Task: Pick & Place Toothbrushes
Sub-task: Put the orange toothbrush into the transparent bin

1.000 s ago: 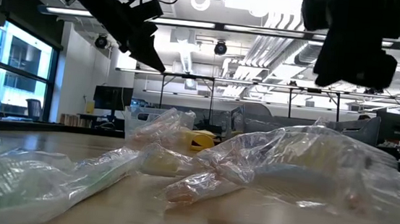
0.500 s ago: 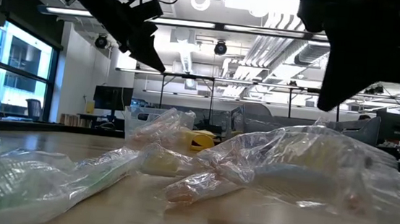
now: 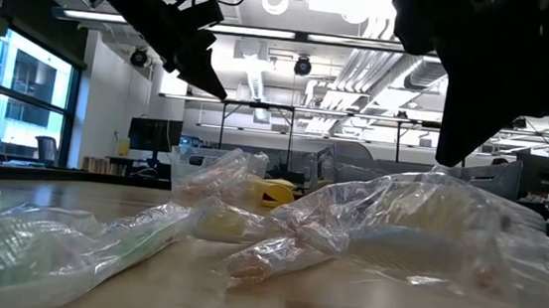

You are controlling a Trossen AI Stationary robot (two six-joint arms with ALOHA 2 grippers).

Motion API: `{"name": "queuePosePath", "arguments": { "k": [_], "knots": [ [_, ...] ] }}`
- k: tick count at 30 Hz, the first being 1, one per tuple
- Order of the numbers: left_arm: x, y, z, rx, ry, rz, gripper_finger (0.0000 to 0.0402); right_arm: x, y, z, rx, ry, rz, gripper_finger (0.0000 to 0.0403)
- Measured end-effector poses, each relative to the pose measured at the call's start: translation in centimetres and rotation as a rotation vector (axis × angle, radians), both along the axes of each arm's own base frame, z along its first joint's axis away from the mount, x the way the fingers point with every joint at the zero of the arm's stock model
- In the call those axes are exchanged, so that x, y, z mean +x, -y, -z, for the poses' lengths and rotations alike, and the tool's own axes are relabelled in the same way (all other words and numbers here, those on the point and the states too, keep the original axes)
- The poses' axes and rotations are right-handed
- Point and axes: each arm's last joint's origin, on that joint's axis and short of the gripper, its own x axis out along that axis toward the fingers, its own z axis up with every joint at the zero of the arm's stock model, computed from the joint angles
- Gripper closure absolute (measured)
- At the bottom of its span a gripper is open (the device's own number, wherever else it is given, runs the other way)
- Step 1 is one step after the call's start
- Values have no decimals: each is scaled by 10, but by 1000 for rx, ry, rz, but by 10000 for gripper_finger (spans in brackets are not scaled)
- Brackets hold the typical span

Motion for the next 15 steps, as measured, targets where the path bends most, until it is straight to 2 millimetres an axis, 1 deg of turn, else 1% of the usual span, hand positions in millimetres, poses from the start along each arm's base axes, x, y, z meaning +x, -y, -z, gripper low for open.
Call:
{"name": "queuePosePath", "arguments": {
  "k": [3, 6, 10, 13, 15],
  "knots": [
    [0, 0, 0, 0, 0, 0, 401, 2, 2, 1, -13, 7, 6, 367],
    [0, 0, 0, 1, -1, 1, 401, 2, 2, 2, -24, 10, 11, 325],
    [0, 0, 0, 1, -1, 1, 401, 4, 6, 2, -46, 49, 105, 272],
    [0, 0, 0, 1, -1, 1, 401, 5, 8, 1, -48, 58, 134, 251],
    [0, 0, 0, 1, -1, 1, 401, 7, 9, 5, -43, 54, 168, 246]
  ]
}}
